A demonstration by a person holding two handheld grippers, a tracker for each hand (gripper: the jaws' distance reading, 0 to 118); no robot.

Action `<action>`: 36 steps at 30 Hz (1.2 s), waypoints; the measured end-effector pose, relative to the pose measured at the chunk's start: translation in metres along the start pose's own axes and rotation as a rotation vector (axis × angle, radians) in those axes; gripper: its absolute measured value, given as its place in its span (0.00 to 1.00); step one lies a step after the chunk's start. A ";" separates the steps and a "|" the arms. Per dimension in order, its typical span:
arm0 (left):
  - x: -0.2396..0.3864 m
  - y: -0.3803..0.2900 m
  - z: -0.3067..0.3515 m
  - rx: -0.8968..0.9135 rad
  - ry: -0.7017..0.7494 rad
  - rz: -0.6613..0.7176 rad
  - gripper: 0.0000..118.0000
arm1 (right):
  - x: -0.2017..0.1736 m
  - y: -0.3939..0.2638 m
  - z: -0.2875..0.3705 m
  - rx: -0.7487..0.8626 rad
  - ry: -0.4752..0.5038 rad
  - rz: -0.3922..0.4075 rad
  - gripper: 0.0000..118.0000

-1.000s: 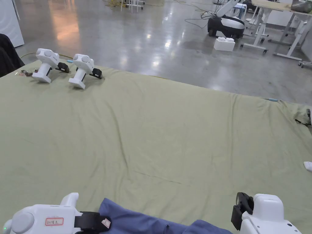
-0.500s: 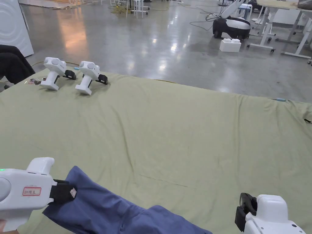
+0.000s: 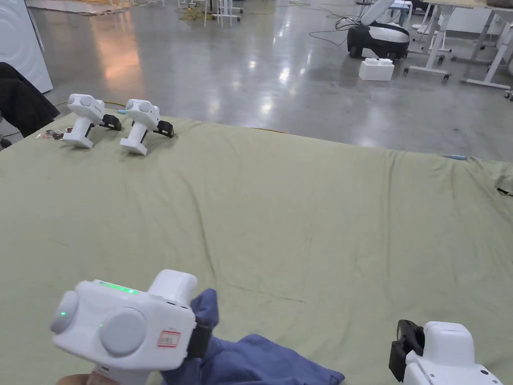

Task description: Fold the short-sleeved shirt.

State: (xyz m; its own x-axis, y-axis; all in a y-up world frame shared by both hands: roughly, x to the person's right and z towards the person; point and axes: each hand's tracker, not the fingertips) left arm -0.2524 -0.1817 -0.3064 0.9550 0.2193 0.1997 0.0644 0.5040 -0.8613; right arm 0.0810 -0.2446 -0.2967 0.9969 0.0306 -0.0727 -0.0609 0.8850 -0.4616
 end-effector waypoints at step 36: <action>0.058 0.000 -0.080 -0.026 -0.139 0.138 0.48 | 0.002 -0.011 0.004 -0.043 -0.004 -0.003 0.04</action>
State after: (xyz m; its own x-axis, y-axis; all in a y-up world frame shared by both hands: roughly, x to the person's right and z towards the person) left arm -0.1744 -0.2358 -0.3320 0.9064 0.3986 0.1403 -0.0548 0.4401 -0.8963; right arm 0.0840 -0.2522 -0.2884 0.9973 0.0298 -0.0674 -0.0596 0.8643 -0.4994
